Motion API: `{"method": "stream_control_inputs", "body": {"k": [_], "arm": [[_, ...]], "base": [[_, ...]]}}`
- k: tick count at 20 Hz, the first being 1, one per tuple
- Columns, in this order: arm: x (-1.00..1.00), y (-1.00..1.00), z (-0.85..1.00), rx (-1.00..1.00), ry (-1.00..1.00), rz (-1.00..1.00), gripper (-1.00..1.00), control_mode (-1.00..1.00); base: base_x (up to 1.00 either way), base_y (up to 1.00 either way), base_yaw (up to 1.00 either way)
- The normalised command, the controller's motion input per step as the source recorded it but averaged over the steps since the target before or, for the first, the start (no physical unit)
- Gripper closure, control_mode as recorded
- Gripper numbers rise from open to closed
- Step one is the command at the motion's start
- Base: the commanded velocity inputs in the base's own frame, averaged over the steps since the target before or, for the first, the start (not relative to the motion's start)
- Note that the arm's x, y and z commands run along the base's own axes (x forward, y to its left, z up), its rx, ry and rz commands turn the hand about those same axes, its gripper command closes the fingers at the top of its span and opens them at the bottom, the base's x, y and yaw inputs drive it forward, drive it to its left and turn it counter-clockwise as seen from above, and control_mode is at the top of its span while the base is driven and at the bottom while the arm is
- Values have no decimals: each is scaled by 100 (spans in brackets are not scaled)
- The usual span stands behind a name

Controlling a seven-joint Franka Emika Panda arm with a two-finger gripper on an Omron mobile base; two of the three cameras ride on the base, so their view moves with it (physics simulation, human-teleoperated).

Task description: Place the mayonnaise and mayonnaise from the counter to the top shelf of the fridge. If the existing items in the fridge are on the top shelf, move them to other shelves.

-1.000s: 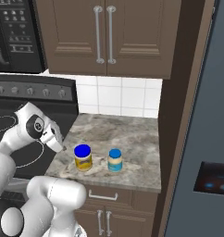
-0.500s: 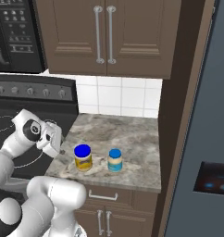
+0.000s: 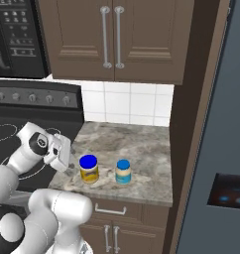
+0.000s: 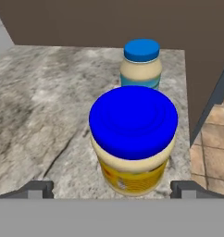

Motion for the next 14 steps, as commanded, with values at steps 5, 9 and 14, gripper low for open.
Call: {"method": "stream_control_inputs", "body": {"k": [5, 9, 14], "arm": [[1, -15, -9, 0, 0, -2, -100, -100], [0, -22, -3, 0, 0, -7, -100, -100], [0, -27, 0, 0, 0, -11, -100, -100]], "base": [[0, 0, 0], [0, 0, 0], [0, 0, 0]]}}
